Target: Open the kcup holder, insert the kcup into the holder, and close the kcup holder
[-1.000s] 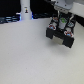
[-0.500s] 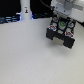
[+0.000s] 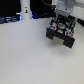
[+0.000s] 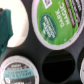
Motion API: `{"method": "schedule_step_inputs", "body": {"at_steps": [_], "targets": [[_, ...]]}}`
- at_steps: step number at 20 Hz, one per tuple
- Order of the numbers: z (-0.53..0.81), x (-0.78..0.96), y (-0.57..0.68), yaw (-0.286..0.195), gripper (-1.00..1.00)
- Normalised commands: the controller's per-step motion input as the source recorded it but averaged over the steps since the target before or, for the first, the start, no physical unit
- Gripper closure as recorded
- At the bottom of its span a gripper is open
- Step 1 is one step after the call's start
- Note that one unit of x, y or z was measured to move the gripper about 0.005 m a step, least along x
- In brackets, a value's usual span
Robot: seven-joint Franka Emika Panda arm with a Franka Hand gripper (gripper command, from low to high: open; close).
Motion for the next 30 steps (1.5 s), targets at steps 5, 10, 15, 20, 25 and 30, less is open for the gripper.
{"method": "schedule_step_inputs", "body": {"at_steps": [5,10,15,20,25,30], "targets": [[0.5,0.41,-0.32,0.081,-1.0],[0.35,0.45,-0.37,0.079,-1.0],[0.22,0.52,-0.4,0.052,-1.0],[0.17,0.57,-0.42,0.031,-1.0],[0.1,0.67,-0.37,0.015,-1.0],[0.02,0.82,-0.29,-0.004,-1.0]]}}
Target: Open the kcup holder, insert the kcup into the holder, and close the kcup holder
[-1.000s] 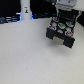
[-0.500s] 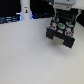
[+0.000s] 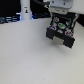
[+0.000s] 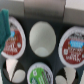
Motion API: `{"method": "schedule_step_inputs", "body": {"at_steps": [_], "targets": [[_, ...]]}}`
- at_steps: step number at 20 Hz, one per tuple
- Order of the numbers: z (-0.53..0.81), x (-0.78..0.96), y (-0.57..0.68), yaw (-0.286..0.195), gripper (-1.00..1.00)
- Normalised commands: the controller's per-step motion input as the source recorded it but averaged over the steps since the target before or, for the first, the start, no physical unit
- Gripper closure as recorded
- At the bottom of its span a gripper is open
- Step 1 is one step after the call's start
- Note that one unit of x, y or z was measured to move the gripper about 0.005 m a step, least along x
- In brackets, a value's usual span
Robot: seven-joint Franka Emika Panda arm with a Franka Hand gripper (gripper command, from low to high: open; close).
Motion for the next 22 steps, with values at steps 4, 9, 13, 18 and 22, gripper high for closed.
{"method": "schedule_step_inputs", "body": {"at_steps": [4,9,13,18,22], "targets": [[-0.02,0.79,-0.18,-0.002,-1.0],[-0.19,0.53,-0.06,0.035,-1.0],[-0.25,0.16,0.15,0.166,-1.0],[-0.2,0.02,0.1,0.244,-1.0],[-0.15,-0.13,0.01,0.294,-1.0]]}}
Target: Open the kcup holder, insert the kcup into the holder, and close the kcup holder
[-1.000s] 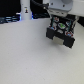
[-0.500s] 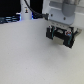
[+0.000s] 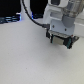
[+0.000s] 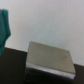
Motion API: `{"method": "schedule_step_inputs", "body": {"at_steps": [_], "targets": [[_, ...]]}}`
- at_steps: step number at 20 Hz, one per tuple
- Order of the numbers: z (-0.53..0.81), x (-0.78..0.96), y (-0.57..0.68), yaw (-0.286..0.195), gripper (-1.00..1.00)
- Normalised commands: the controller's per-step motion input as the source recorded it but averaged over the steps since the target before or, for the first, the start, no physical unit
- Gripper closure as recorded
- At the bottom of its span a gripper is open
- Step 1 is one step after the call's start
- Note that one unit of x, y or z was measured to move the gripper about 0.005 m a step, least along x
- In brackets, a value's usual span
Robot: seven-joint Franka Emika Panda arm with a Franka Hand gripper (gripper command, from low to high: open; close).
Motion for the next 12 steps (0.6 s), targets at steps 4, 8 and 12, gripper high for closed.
{"method": "schedule_step_inputs", "body": {"at_steps": [4,8,12], "targets": [[-0.14,-0.29,0.04,0.272,-1.0],[-0.05,-0.4,0.24,0.172,-1.0],[0.02,-0.4,0.43,0.114,-1.0]]}}
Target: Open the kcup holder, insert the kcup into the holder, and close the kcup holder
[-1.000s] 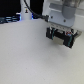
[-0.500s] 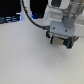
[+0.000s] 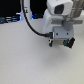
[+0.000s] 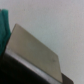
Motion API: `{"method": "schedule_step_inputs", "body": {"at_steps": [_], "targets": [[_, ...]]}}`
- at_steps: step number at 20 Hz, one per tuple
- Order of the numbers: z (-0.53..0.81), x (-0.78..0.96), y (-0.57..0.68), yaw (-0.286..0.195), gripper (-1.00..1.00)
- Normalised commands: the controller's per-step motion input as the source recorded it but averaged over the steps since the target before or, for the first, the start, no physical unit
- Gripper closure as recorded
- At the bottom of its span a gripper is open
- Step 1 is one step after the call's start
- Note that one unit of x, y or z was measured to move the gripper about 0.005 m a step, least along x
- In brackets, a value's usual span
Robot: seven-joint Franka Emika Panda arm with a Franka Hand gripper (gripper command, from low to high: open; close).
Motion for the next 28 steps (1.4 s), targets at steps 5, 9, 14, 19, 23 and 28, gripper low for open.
{"method": "schedule_step_inputs", "body": {"at_steps": [5,9,14,19,23,28], "targets": [[0.05,-0.35,0.54,0.109,-1.0],[0.1,-0.47,0.54,0.099,-1.0],[0.11,-0.54,0.52,0.09,-1.0],[0.01,-0.85,0.48,0.059,-1.0],[0.0,-0.78,0.51,0.054,-1.0],[-0.04,-0.72,0.51,0.069,-1.0]]}}
